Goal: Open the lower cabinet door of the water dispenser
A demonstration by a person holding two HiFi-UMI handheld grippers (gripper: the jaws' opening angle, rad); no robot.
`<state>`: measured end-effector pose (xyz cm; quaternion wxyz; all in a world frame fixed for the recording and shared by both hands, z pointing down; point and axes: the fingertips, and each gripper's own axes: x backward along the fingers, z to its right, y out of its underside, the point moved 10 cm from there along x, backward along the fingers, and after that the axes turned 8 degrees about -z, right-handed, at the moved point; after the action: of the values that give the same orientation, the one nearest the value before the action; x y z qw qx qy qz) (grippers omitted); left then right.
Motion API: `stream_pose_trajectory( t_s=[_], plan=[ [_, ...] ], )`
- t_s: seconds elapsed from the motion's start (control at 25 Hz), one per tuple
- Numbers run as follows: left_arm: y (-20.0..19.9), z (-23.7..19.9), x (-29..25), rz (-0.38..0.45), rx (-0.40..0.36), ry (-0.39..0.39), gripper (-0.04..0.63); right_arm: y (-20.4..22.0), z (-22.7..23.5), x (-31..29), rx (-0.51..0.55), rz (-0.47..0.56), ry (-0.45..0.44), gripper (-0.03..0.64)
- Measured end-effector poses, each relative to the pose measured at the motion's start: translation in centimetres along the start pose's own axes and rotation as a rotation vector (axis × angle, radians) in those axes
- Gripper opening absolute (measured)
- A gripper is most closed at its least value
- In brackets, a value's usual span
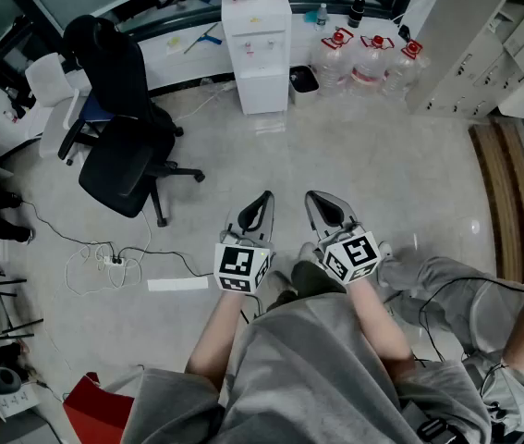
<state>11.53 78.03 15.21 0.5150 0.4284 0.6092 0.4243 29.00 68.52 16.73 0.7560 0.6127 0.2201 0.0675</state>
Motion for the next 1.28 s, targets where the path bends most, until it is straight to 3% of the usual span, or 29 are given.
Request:
stream_pose_trajectory(
  t_s=[0.32,0.68,1.28],
  plan=[
    [0.6,-0.4,-2.1,-0.012,0.011,0.018,0.009,0.1,1.1,-1.4,0.043,-0.016,-0.002,0.011],
    [-0.6,-2.8,-7.9,-0.054,0.009,0.021,0.009,-1.0,5.8,-6.1,0.035,-0.006,-0.018,0.012],
    [-5.9,-4.1,-21.3,-0.093,-0.096,0.046,0.009,-5.1,17.2,-12.3,0.009,0.032,-0.033,0.011]
  ],
)
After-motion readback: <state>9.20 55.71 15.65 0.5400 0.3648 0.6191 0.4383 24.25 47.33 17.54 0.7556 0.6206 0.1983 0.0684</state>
